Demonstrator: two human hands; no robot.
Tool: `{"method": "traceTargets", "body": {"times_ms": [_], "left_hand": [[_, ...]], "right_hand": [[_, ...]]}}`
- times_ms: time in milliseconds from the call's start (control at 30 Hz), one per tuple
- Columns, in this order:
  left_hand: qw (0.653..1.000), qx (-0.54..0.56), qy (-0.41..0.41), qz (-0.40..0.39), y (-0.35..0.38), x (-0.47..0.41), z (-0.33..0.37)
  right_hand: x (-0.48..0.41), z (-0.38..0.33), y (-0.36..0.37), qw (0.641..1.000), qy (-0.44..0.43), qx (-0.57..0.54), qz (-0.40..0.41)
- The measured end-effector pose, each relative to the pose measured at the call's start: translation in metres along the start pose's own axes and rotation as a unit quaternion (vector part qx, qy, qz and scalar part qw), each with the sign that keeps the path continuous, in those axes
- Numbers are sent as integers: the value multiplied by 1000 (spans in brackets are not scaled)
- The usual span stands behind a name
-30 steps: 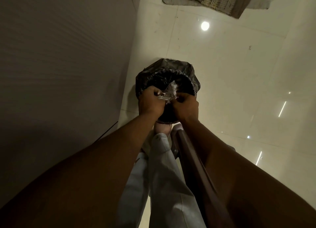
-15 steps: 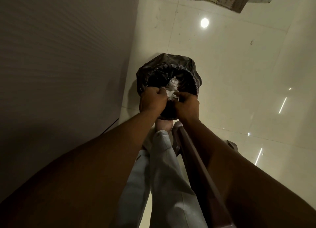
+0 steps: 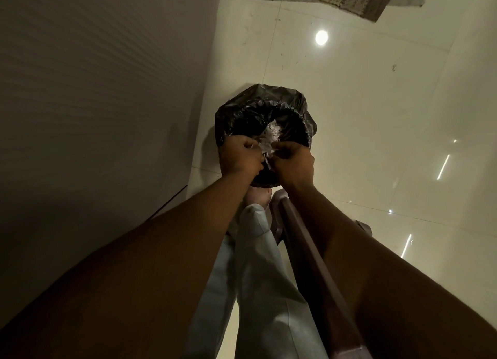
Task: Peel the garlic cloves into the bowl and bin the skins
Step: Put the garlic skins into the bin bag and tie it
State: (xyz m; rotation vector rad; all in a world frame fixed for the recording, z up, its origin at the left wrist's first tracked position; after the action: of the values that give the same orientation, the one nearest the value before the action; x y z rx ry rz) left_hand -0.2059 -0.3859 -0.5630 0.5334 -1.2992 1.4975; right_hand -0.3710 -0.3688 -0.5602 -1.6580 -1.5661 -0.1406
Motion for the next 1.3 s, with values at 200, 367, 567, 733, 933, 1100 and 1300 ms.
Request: {"method": "traceTargets", "body": {"times_ms": [200,367,567,733,933,1100,1300], "left_hand": [[998,-10,40,-50,-5,36,23],[996,-25,26,-82,-17,83,44],[998,61,-2,15,-53,105,31],[996,84,1,40,-71,123,21],[980,182,-33,72,-112,209,22],[962,272,21,-23,-170,312,43],[920,344,181,-44,-313,441,56]], "right_hand": [[15,-14,-19,999,1,-17,45],[42,-31,-26,997,25,-49,-44],[66,-49,-60,998,11,-42,55],[65,-56,-54,999,11,-28,22],[123,-103,-81,988,41,-147,18],[225,-217,-123,960,-2,-278,-14],[330,-344,-133,922,-42,-358,-139]]}}
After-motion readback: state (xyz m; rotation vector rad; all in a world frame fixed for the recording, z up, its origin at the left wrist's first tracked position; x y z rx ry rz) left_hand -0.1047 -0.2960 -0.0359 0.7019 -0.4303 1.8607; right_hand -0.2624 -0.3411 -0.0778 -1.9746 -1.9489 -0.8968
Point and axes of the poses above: each hand's wrist, its own x-axis away from the middle knuckle, its own y-axis out of the palm, z = x × y, the point moved 8 cm from there along -x, towards the middle knuckle, and after that the axes turned 9 degrees about -y, right-handed, at the moved point
